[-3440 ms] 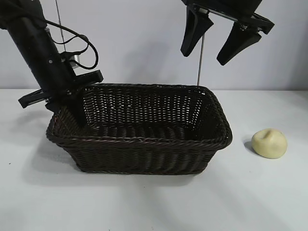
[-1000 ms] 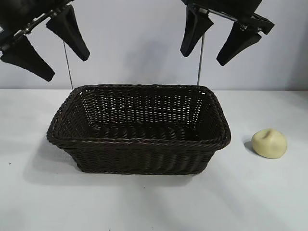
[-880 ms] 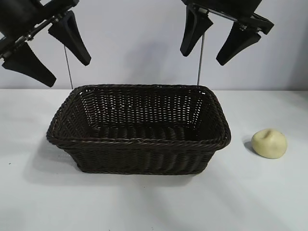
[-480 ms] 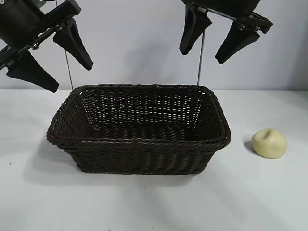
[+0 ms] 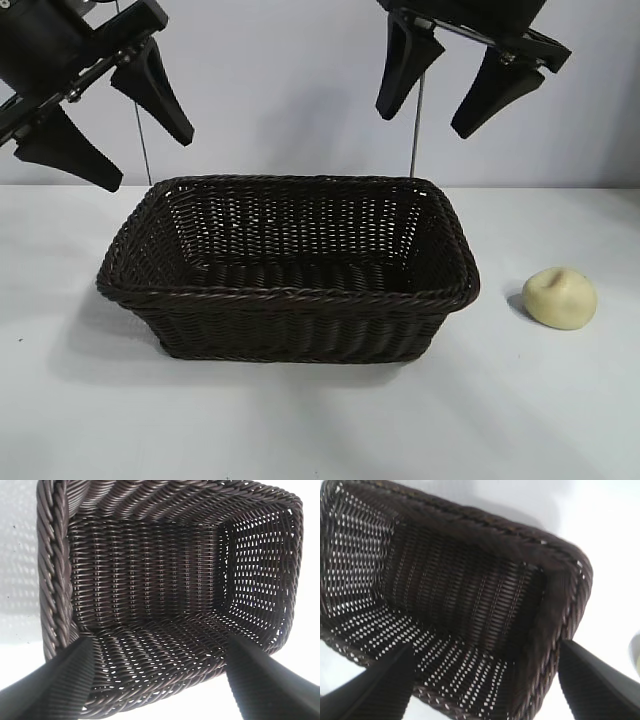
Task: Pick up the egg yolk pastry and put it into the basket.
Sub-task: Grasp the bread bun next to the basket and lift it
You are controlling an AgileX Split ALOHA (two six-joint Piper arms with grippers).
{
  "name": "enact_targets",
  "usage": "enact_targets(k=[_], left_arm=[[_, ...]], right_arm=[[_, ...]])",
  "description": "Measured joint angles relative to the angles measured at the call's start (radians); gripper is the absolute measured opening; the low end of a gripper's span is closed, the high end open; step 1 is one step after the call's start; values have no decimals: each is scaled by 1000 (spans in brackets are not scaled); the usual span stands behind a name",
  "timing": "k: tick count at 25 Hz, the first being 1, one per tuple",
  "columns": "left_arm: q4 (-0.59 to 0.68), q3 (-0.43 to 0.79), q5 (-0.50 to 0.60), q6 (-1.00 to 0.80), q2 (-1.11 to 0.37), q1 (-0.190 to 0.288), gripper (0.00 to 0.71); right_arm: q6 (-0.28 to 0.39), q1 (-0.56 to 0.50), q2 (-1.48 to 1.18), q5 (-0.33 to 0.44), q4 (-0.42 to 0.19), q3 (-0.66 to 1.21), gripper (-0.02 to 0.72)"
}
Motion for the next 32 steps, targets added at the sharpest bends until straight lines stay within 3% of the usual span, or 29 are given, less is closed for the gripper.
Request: enact_targets(k=[12,20,25,32], left_arm=[[-2,1,-2,0,0,0,535],[-2,1,-3,0,0,0,535],[-2,1,-7,0,0,0,535],[-2,1,-10,0,0,0,535]], right_arm=[[3,-233,0,8,-19,0,570],[8,-243,0,8,-47,6,570],[9,-243,0,5,-56,116,570],[10,-243,0,-102,-58,281,570]])
